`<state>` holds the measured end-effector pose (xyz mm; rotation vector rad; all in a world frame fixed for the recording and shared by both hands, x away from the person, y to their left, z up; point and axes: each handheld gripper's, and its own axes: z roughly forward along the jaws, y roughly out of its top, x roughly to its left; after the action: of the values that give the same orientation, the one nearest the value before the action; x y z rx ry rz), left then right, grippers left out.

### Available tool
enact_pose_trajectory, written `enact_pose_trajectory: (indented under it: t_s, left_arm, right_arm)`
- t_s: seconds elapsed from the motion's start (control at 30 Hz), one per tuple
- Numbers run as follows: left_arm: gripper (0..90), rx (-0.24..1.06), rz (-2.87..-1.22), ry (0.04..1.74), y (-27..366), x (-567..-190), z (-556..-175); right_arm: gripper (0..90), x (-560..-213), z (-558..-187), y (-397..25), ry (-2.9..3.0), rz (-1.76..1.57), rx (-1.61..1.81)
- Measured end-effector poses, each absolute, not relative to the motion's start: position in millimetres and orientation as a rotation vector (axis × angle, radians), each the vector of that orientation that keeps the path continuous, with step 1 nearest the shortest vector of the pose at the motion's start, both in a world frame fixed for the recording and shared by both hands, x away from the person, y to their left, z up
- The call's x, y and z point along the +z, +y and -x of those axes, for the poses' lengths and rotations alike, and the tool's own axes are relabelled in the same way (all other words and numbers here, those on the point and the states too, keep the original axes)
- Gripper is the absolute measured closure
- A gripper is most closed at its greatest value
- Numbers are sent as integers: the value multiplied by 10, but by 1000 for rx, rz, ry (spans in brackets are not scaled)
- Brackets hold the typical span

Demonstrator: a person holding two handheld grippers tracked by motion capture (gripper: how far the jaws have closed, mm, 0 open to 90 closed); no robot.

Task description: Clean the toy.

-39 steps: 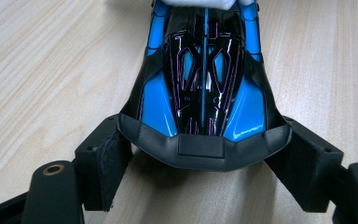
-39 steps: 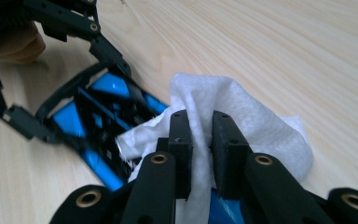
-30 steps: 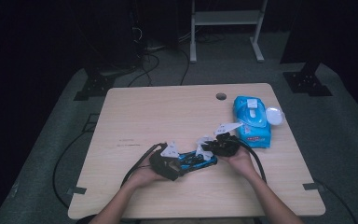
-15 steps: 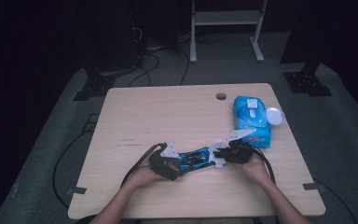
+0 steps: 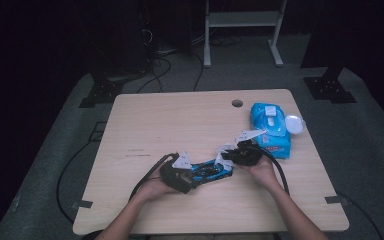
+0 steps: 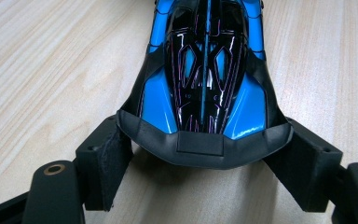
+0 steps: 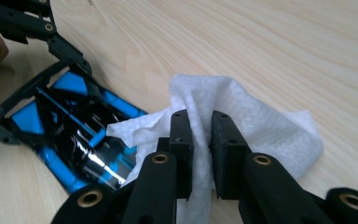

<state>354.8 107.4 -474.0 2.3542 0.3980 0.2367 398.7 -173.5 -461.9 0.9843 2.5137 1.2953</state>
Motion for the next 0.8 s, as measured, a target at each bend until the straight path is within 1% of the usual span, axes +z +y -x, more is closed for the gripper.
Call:
enact_pose_trajectory:
  t_s: [0.1, 0.37, 0.6, 0.8]
  left_arm:
    - [246, 234, -2354, 398, 1080, -4740, -3552]
    - [249, 240, -2356, 404, 1083, -4738, -3553]
    - [251, 238, -2352, 407, 1082, -4740, -3560]
    - [252, 243, -2350, 413, 1078, -4740, -3553]
  right_arm:
    - [791, -4631, -3965, -1794, 2531, -991, 1279]
    - [792, -4688, -3714, -2035, 2545, -1023, 1268]
    - [792, -4650, -3599, -2003, 2570, -959, 1280]
    - [792, -4597, -3598, -1793, 2578, -879, 1286]
